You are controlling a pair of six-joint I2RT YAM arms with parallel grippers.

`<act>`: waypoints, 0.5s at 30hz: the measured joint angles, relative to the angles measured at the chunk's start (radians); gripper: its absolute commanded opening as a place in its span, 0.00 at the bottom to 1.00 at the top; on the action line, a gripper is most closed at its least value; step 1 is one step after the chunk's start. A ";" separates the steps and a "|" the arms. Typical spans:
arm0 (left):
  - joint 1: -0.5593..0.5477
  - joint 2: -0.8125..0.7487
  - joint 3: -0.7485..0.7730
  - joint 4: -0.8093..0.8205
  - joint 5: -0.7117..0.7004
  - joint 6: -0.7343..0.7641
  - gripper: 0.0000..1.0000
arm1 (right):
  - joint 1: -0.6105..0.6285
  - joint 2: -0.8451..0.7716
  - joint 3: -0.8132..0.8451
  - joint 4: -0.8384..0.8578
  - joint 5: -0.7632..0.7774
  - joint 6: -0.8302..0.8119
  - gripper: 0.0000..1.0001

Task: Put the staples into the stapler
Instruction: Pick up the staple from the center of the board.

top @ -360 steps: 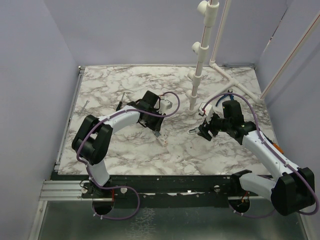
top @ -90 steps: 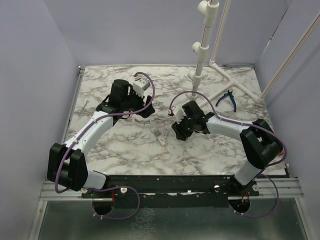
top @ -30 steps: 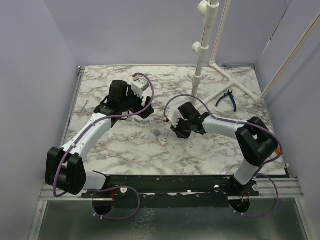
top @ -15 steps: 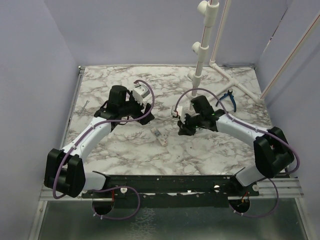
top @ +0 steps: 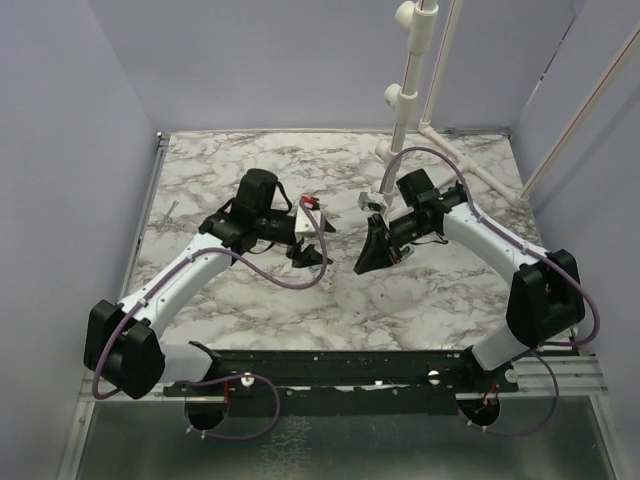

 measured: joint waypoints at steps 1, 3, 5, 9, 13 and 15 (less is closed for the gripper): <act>-0.030 0.002 0.024 -0.030 -0.001 0.054 0.67 | -0.005 0.018 0.013 -0.032 -0.030 -0.019 0.14; -0.094 0.010 0.078 -0.101 0.000 0.168 0.64 | -0.018 0.045 0.021 -0.082 -0.080 -0.047 0.14; -0.126 0.021 0.114 -0.162 0.000 0.270 0.62 | -0.024 0.066 0.022 -0.126 -0.118 -0.069 0.14; -0.162 0.063 0.160 -0.271 -0.023 0.426 0.58 | -0.030 0.086 0.022 -0.178 -0.164 -0.103 0.14; -0.231 0.082 0.163 -0.340 -0.078 0.549 0.52 | -0.030 0.097 0.026 -0.220 -0.198 -0.133 0.14; -0.262 0.083 0.163 -0.357 -0.095 0.600 0.48 | -0.030 0.106 0.031 -0.237 -0.209 -0.149 0.14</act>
